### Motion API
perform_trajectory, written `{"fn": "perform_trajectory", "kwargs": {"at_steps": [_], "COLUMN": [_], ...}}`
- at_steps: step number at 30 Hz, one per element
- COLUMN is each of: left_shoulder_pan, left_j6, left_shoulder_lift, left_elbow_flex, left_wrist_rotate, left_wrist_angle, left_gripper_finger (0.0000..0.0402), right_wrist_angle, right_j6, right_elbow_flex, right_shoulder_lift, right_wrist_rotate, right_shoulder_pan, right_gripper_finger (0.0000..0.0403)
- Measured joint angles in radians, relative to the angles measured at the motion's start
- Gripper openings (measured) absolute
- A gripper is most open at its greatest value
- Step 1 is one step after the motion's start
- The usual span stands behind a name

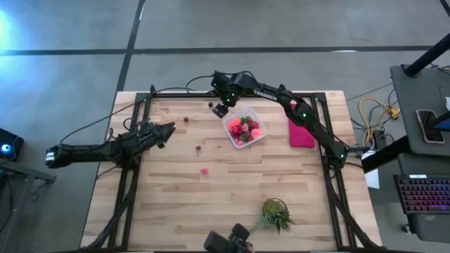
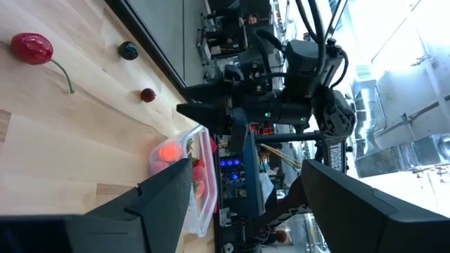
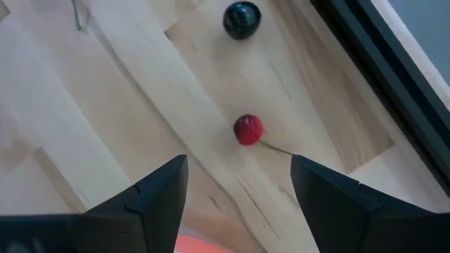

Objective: Pick and placing Produce into tupperware
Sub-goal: Put the red cherry into the transparent container

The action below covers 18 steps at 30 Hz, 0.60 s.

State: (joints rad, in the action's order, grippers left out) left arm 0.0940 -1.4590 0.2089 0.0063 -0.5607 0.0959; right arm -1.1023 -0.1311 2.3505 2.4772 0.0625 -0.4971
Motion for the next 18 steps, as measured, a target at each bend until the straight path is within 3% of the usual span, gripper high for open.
{"fn": "perform_trajectory", "kwargs": {"at_steps": [4,9,18], "left_shoulder_pan": [0.0,0.0,0.0], "left_j6": [0.0,0.0,0.0], "left_shoulder_lift": [-0.001,0.0,0.0], "left_elbow_flex": [0.0,0.0,0.0], "left_wrist_rotate": [0.0,0.0,0.0], "left_wrist_angle": [0.001,0.0,0.0], "left_gripper_finger": [0.0255,0.0255,0.0255], "right_wrist_angle": [0.018,0.074,0.083], "right_j6": [-0.053,-0.133,-0.197], "right_elbow_flex": [0.0,0.0,0.0], "right_shoulder_lift": [0.013,0.028,0.07], "right_wrist_rotate": [0.01,0.128,0.103], "right_shoulder_pan": [-0.012,-0.034,-0.049], "right_gripper_finger": [0.0242,0.024,0.0238]}}
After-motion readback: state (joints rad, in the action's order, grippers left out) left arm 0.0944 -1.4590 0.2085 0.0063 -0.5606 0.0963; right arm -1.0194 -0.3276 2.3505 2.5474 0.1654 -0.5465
